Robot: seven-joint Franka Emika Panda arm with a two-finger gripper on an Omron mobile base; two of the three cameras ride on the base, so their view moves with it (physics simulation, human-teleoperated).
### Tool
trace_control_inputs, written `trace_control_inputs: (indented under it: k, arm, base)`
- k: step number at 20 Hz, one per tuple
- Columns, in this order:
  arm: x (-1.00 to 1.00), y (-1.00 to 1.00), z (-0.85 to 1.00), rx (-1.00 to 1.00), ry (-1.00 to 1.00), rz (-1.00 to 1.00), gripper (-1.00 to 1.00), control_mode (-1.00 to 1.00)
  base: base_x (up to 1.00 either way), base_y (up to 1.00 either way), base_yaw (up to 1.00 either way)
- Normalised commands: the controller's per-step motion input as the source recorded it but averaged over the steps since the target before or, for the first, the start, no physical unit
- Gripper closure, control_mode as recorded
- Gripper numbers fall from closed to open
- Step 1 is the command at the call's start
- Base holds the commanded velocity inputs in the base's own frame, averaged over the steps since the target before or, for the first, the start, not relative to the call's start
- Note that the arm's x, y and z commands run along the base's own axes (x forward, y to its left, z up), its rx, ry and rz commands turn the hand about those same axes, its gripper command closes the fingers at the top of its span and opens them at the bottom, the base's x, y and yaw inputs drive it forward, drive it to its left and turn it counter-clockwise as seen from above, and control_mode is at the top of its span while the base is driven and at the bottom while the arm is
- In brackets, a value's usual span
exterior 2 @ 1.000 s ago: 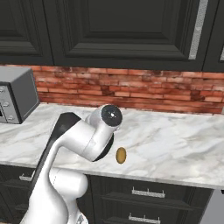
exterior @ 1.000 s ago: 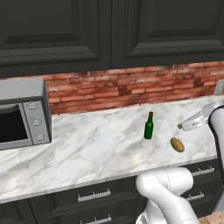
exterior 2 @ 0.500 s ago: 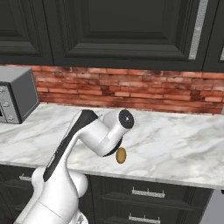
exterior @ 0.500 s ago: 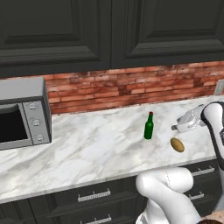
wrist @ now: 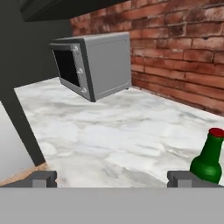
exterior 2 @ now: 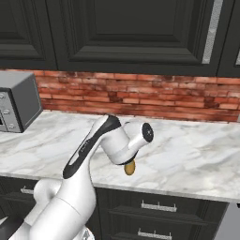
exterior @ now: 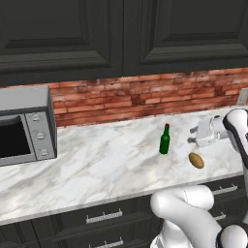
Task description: Place the beers on the top shelf of the fridge to keep them out of children's reach, and place the potato on lower shelves for easy access.
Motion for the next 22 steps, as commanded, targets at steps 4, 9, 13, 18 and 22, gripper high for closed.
trace_control_inputs:
  k: [4, 9, 13, 18, 22]
  arm:
    - [0.23, 0.00, 0.00, 0.06, -0.05, 0.01, -1.00, -1.00]
    - [0.29, 0.05, -0.02, 0.05, -0.01, 0.00, -1.00, -1.00]
    - [0.28, 0.08, -0.11, 0.03, 0.00, 0.00, -1.00, -1.00]
    - [0.31, 0.05, -0.20, 0.01, 0.00, 0.00, -1.00, -1.00]
    - [0.35, 0.01, -0.28, 0.00, 0.00, 0.00, -1.00, -1.00]
  base:
    - [0.00, 0.00, 0.00]
    - [0.00, 0.00, 0.00]
    - [0.00, 0.00, 0.00]
    - [0.00, 0.00, 0.00]
    - [0.00, 0.00, 0.00]
